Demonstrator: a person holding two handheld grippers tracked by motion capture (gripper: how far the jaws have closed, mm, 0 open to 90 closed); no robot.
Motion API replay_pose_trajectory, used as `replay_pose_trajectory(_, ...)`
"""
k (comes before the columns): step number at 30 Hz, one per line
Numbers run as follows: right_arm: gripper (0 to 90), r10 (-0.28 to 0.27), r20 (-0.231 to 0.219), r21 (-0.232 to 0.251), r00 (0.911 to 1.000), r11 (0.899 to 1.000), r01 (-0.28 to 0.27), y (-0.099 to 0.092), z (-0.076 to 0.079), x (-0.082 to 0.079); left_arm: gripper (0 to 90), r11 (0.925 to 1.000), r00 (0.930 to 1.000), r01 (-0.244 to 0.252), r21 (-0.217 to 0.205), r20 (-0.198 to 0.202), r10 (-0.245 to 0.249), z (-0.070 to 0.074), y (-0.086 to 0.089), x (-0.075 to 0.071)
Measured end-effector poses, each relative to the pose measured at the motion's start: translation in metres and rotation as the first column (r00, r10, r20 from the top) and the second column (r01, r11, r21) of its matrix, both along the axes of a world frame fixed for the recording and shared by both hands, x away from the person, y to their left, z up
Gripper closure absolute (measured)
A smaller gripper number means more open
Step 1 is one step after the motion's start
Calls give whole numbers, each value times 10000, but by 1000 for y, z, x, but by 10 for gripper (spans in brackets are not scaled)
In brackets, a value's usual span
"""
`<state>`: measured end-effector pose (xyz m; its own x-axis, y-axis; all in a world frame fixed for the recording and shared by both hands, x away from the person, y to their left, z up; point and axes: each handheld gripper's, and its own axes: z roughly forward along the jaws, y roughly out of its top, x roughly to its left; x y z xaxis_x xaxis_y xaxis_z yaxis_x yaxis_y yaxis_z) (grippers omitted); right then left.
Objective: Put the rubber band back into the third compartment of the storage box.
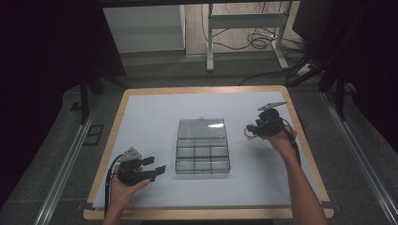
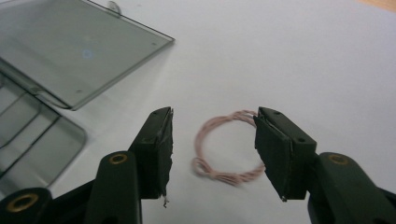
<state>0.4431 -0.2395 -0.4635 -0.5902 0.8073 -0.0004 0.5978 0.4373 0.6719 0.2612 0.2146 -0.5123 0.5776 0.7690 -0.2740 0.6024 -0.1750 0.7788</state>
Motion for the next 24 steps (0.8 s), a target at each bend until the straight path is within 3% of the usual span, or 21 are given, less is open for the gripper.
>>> replay_pose_trajectory(8,518,-390,-511,-612,9979,9975,358,-6,-5,15,330,10000,10000,-50,-8,14,50,0,1,0)
replay_pose_trajectory(19,598,-712,-985,-823,9926,9946,631,-10,-13,23,330,10000,10000,-44,2,14,44,0,1,0)
replay_pose_trajectory(24,641,-1023,-1356,-1114,9855,9899,874,-10,-22,30,330,10000,10000,-25,33,11,25,0,1,0)
